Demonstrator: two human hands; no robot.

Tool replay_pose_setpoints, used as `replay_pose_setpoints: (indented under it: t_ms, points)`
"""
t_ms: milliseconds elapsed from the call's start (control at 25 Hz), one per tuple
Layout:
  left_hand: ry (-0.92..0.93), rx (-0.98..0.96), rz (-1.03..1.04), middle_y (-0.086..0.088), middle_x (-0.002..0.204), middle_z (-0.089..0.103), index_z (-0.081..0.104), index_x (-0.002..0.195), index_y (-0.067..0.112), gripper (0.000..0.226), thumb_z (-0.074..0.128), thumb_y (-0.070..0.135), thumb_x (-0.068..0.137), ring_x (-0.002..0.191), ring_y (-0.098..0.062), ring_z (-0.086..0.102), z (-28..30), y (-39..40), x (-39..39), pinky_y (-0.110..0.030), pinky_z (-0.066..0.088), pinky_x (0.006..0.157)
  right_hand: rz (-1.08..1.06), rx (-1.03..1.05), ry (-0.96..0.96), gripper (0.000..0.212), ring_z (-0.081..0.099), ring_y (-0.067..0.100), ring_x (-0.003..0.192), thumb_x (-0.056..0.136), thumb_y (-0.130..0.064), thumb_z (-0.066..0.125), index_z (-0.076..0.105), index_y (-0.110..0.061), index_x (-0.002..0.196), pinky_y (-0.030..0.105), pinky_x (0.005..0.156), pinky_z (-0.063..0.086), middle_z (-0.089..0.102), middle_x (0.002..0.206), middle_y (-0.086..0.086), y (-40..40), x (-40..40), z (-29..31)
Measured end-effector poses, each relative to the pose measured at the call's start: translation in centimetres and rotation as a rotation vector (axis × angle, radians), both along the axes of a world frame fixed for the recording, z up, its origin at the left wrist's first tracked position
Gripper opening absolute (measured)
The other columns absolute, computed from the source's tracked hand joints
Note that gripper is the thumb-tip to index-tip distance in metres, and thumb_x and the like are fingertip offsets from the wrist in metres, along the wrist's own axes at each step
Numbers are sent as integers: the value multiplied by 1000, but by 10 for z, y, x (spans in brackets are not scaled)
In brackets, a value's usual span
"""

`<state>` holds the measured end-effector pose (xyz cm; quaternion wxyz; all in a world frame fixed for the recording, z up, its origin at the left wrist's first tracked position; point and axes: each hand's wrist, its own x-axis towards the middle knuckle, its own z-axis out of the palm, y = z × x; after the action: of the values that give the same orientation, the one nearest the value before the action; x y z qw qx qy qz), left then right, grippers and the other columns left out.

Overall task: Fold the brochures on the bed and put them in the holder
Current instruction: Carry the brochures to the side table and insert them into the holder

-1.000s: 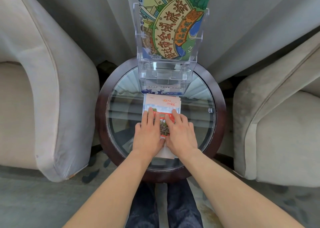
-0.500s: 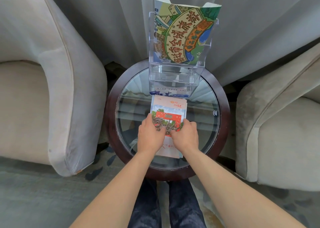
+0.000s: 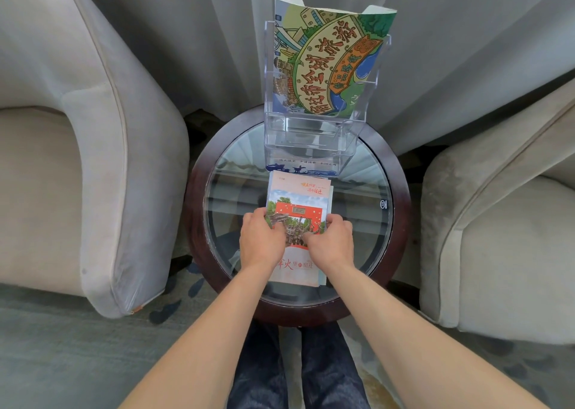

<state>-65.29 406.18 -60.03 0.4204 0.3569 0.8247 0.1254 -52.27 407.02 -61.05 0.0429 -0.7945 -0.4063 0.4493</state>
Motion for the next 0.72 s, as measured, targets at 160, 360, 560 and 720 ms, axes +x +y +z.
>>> replay_pose_setpoints:
  t_ms: [160, 360, 560, 720]
  points:
    - [24, 12, 50, 1, 105, 69, 58, 113, 25, 24, 50, 10, 95, 95, -22, 63, 3, 2, 1, -39, 51, 74, -18, 0, 57, 44, 63, 20, 101, 83, -21, 73, 51, -19, 121, 40, 84, 53, 63, 115, 2, 4, 7, 0]
    - [-48, 160, -59, 10, 93, 64, 55, 101, 29, 23, 48, 8, 97, 86, -17, 65, 14, 5, 6, -44, 57, 71, -101, 44, 51, 24, 59, 13, 89, 87, -20, 70, 54, -28, 104, 29, 69, 44, 50, 104, -5, 4, 15, 4]
    - [-88, 243, 10, 12, 92, 65, 57, 104, 29, 24, 51, 8, 95, 85, -11, 64, 21, 4, 9, -41, 57, 74, -182, 91, 103, 27, 64, 15, 89, 92, -21, 65, 50, -34, 110, 39, 76, 54, 67, 101, -7, 9, 17, 19]
    - [-52, 380, 68, 15, 86, 66, 56, 96, 31, 23, 51, 9, 95, 81, -3, 62, 39, 13, 7, -28, 54, 69, -139, 306, 64, 18, 63, 14, 88, 94, -22, 59, 51, -35, 104, 36, 74, 50, 65, 94, -13, 19, 8, 46]
